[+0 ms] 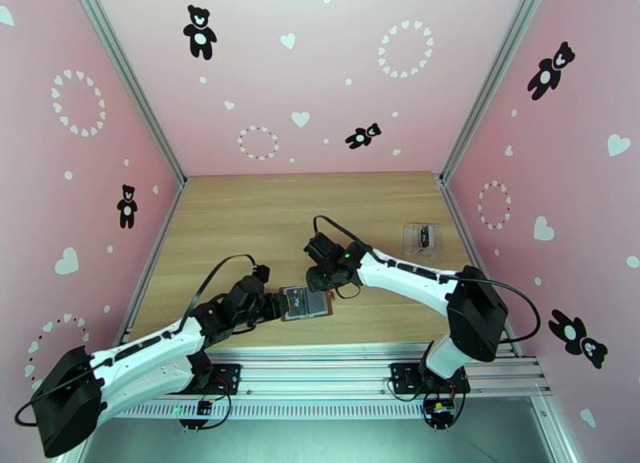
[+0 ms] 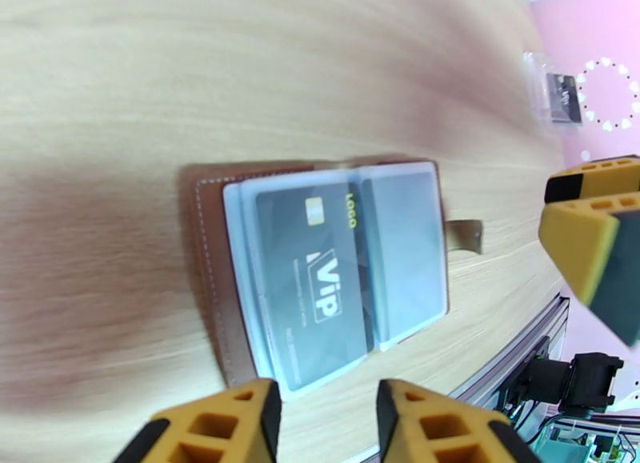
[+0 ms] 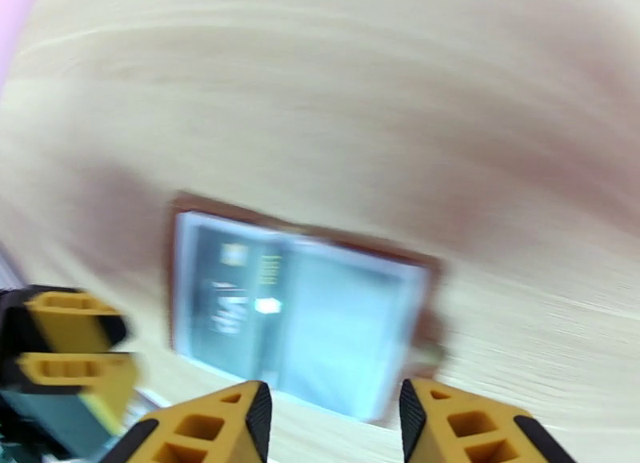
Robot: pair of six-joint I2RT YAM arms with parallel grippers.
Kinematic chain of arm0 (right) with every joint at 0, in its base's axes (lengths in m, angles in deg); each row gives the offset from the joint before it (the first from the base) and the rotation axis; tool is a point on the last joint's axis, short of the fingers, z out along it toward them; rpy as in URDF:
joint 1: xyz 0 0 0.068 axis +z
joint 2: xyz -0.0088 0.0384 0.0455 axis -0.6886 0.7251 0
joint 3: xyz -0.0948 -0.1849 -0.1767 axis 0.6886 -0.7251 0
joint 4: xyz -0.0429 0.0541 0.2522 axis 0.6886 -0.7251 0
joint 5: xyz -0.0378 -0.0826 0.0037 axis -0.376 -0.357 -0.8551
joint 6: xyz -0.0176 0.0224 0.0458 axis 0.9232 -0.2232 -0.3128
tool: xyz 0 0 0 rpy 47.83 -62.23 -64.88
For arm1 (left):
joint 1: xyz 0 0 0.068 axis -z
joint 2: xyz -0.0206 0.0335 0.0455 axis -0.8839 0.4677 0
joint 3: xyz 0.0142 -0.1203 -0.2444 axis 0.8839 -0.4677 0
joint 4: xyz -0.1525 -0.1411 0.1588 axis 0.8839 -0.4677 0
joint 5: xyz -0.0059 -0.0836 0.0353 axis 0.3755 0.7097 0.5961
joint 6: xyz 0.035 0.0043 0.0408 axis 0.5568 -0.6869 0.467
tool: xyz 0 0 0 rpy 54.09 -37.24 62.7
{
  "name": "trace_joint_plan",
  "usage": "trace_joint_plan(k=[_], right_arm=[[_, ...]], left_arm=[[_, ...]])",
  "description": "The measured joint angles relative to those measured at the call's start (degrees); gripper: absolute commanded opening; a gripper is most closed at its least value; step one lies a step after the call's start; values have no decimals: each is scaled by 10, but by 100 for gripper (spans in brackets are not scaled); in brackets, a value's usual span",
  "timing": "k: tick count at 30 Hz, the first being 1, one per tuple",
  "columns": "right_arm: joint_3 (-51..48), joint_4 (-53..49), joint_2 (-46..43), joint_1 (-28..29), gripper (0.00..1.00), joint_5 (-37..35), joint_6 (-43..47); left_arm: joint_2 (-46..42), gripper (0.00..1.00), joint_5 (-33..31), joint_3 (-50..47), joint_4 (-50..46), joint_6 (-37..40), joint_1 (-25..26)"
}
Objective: Put the credit cards into the card holder
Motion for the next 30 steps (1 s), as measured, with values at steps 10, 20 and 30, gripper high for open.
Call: trace_joint_plan(k=[10, 20, 30], right_arm=[[11, -55, 54, 24, 47, -44, 7], [33, -74, 95, 39, 38, -61, 9], [37, -81, 105, 39, 27, -65, 13]], left_arm=[[-15, 39, -12, -6, -32, 0, 0], [-14, 40, -14, -8, -34, 0, 0], [-12, 40, -14, -14, -34, 0, 0]])
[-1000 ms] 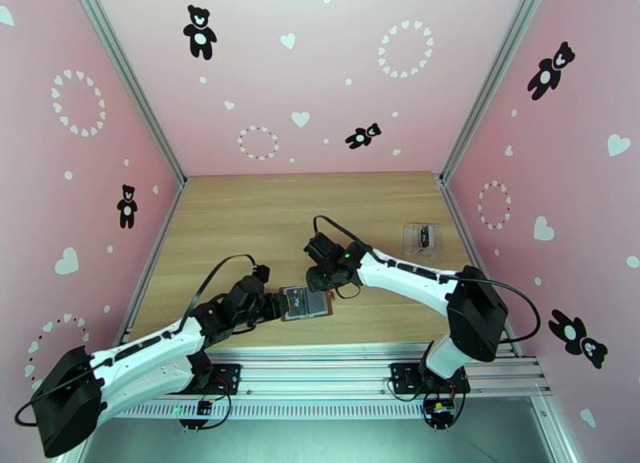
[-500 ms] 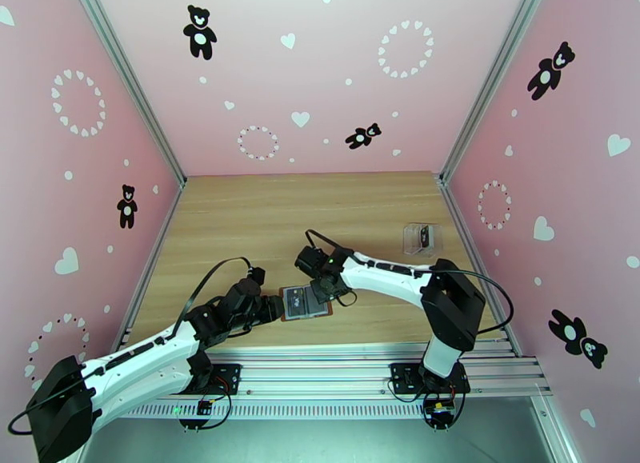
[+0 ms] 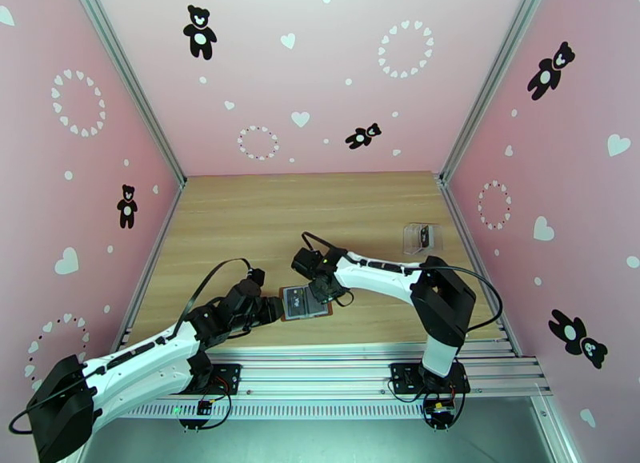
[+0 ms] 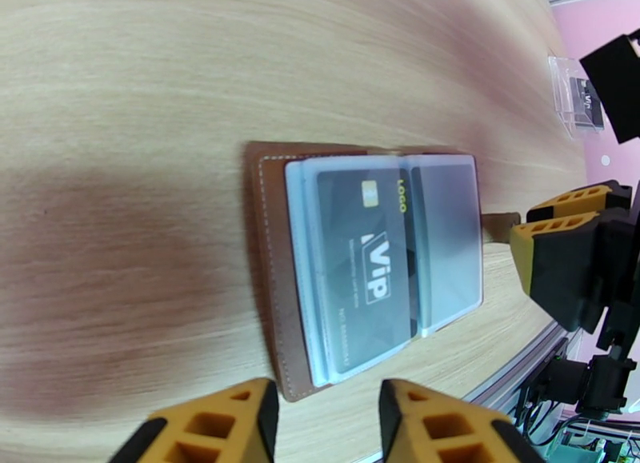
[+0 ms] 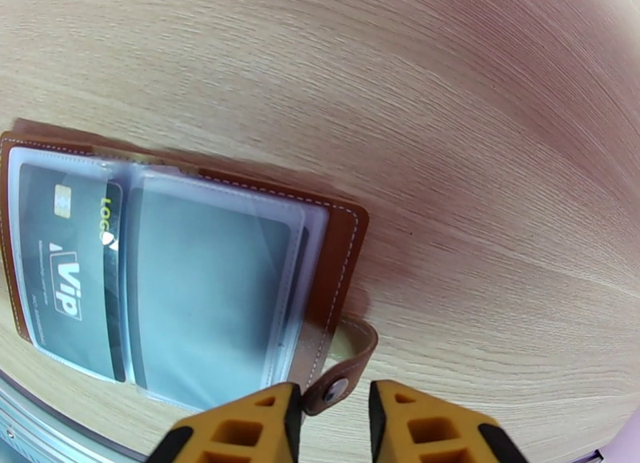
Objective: Put the credit cards into the card holder
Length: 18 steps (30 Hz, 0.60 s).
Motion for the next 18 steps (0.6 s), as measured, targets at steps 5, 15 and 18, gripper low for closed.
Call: trace_joint_plan(k=[5, 15, 18], right_arm=[[0, -3, 0, 0, 19, -8, -1], [0, -5, -1, 0, 0, -15, -2], [-6, 1, -9, 0, 0, -18, -1]], left_arm=[[0, 40, 0, 0, 0, 0, 0], [0, 40, -2, 0, 0, 0, 0], [0, 43, -9, 0, 0, 0, 0]])
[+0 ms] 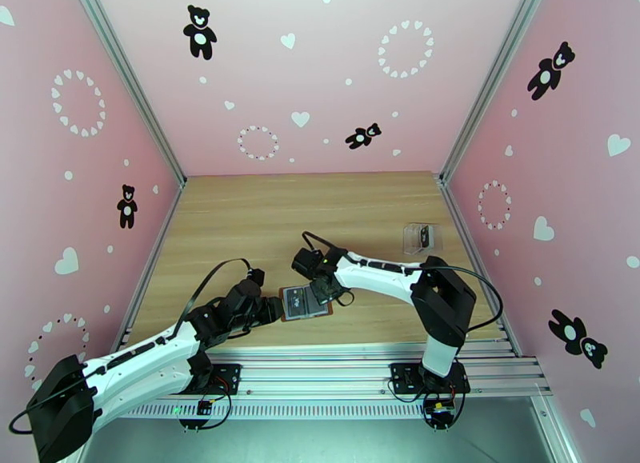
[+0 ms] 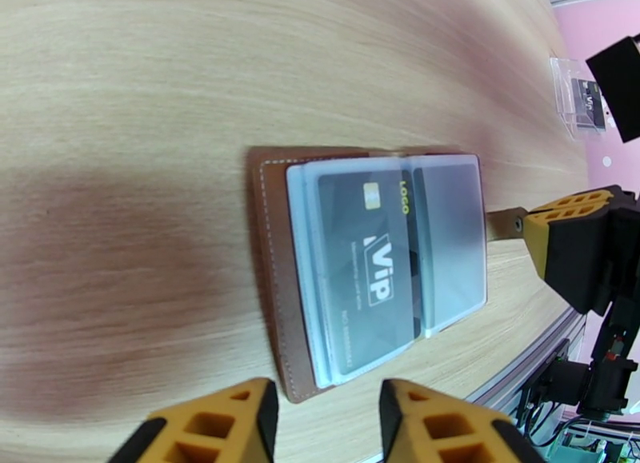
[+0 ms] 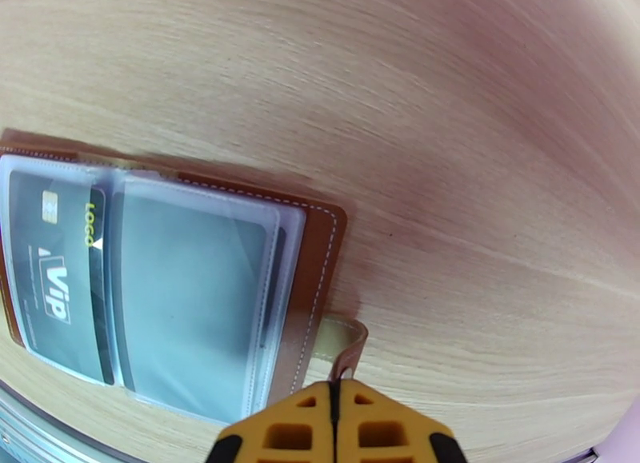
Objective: Put the credit cards into the card holder
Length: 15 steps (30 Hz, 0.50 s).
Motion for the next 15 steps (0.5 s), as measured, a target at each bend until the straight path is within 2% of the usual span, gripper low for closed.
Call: trace_joint_plan(k=[3, 6, 10, 15], right_arm=[[-27, 21, -29, -4, 0, 5, 0], [-71, 54, -74, -17, 0, 28, 0], [-130, 108, -125, -46, 0, 70, 0], [-194, 173, -162, -73, 0, 125, -2]], left_arm=[[0, 52, -9, 0, -9, 2, 0], [0, 55, -18, 0, -21, 3, 0], [8, 55, -19, -2, -18, 2, -1], [63, 54, -7, -4, 15, 2, -2]])
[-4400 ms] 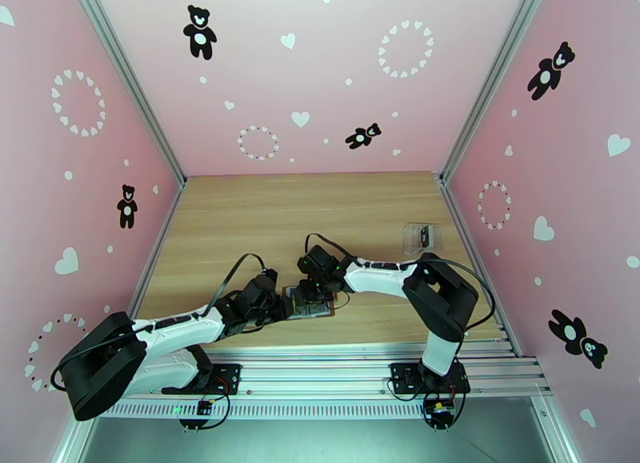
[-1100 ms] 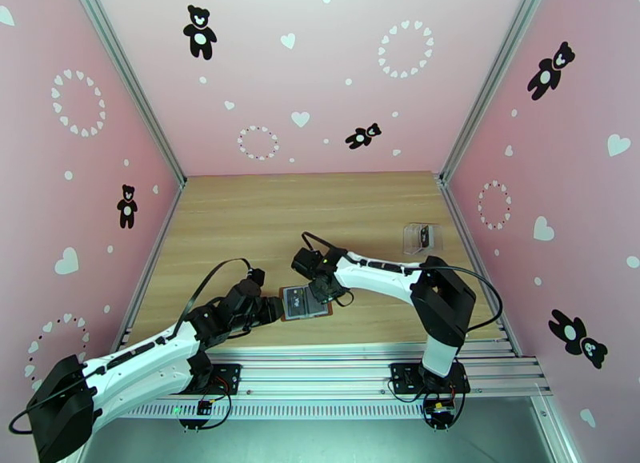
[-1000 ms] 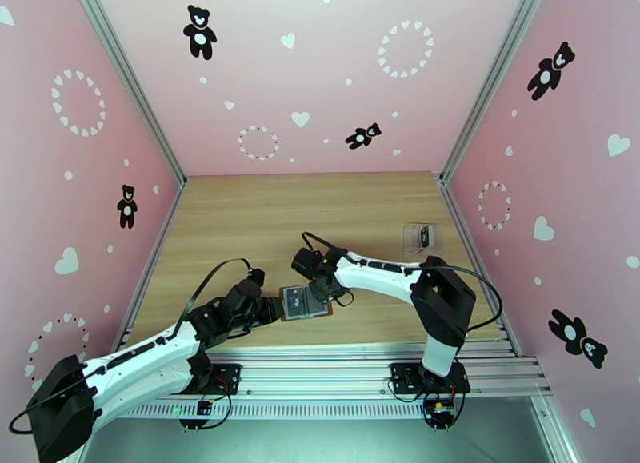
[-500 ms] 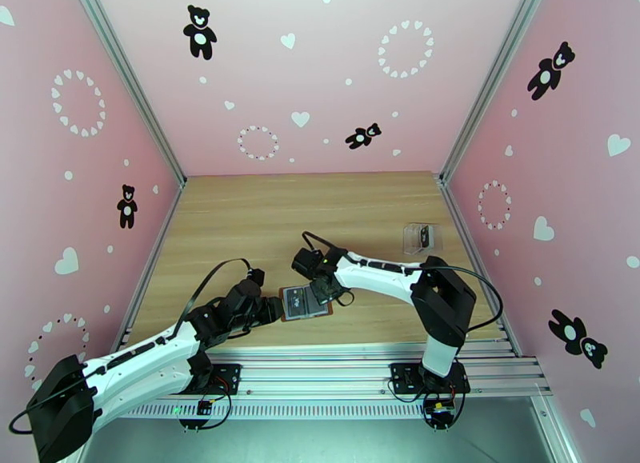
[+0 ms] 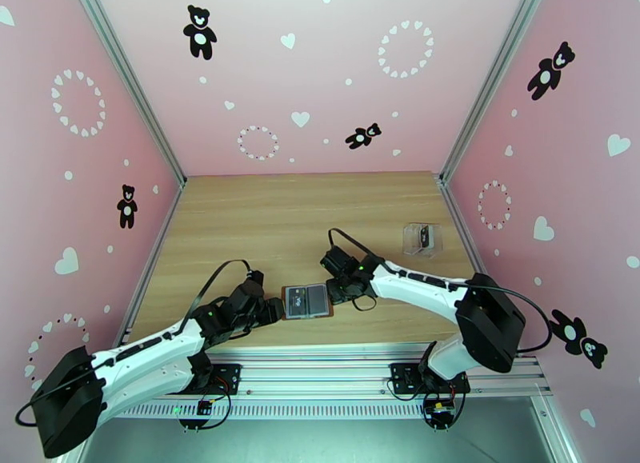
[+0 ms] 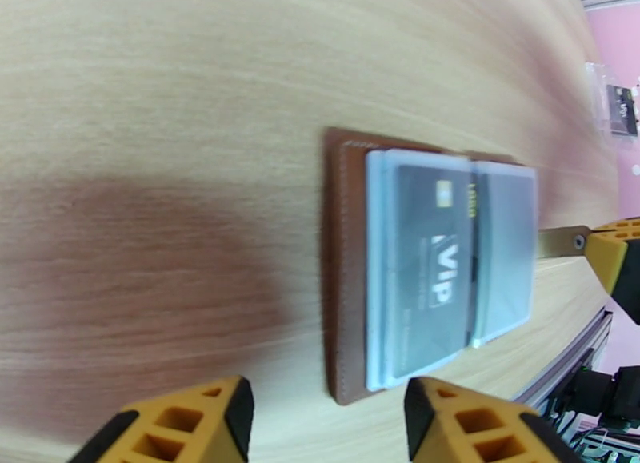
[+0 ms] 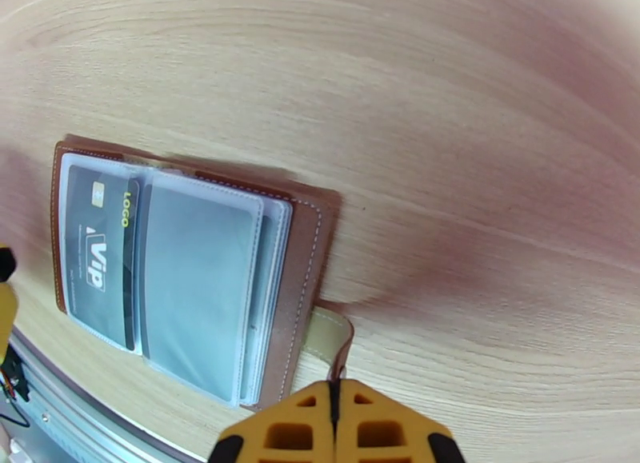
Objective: Put the credit cards into the card holder
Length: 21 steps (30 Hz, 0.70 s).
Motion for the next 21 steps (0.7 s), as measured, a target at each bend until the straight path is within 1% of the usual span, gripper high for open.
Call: trace_joint_plan(k=[5, 10, 14, 18, 21], right_arm=[[-29, 43, -8, -10, 0, 37, -7], [-35, 72, -8, -11, 0, 64, -8], [-42, 97, -8, -11, 0, 79, -10], [-49, 113, -7, -11, 0, 92, -14], [-55, 125, -5, -11, 0, 103, -19]], left_arm=[[50, 52, 15, 1, 43, 0, -2], [90, 50, 28, 7, 92, 0, -3], [113, 46, 54, 7, 143, -2, -3], [104, 45, 67, 7, 163, -4, -3], [61, 45, 68, -3, 183, -5, -3]])
